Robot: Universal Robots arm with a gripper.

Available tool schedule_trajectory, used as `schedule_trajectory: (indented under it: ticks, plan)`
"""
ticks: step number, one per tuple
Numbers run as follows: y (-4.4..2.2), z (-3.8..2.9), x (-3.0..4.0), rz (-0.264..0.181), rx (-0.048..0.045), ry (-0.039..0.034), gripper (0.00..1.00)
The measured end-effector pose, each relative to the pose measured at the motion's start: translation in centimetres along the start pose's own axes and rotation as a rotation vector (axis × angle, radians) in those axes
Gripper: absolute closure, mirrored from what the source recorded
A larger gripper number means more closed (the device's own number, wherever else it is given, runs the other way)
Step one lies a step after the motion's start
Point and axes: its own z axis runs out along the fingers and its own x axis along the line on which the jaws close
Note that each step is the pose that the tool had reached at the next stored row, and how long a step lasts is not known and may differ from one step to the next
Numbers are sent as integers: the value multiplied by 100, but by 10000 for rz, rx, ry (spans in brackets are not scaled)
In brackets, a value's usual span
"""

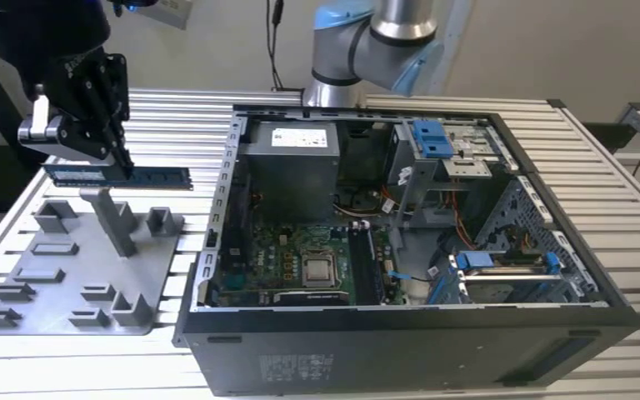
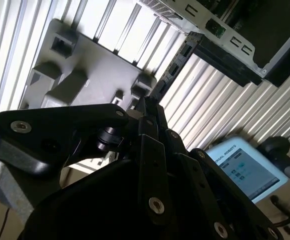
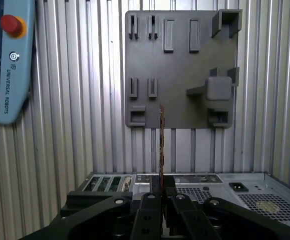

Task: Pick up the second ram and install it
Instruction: 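Pick up the second ram and move it above second insertion slot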

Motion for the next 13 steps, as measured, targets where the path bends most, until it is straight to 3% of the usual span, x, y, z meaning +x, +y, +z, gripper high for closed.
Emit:
schedule_trajectory:
  ticks: [13]
  plan:
    - [-241,10,-8,0,0,-1,86]
